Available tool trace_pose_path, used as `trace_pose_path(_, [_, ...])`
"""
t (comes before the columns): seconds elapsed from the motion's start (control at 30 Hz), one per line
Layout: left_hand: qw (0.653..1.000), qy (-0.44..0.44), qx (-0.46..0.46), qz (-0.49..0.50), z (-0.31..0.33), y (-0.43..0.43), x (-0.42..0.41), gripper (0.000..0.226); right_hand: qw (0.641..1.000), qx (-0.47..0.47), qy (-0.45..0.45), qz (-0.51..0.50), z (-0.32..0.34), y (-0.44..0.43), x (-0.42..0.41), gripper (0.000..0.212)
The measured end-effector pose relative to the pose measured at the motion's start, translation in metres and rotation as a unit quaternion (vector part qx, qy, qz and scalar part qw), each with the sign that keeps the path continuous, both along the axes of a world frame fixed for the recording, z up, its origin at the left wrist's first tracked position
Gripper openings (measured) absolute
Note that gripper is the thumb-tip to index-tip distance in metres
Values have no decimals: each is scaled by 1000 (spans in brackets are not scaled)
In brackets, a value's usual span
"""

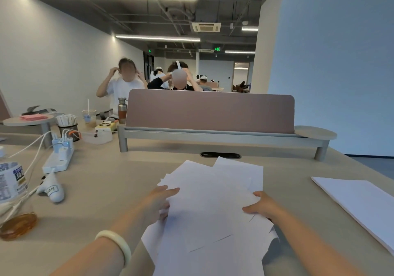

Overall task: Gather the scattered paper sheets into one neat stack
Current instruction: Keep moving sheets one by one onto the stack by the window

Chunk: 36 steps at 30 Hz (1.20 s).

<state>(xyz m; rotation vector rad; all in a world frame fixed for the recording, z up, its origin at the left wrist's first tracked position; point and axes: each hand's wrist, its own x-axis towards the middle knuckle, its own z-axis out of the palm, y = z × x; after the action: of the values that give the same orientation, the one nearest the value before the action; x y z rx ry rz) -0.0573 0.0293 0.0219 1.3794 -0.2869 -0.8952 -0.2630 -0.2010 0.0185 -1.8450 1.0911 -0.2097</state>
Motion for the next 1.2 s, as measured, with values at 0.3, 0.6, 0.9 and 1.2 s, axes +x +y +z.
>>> trace_pose_path(0.3, [998,-20,59,18,-3,-2,1,18,939,-276,191,72,-5,13,-4,82])
trace_pose_path(0.6, [963,-235,134,21,-18,-26,1,41,945,-173,158,231,-21,56,11,105])
trace_pose_path(0.9, [946,-269,141,110,-5,-6,15,51,989,-28,-108,98,-22,39,2,77])
trace_pose_path(1.2, [976,-177,60,115,-3,15,27,43,988,-15,-155,20,-30,36,12,65])
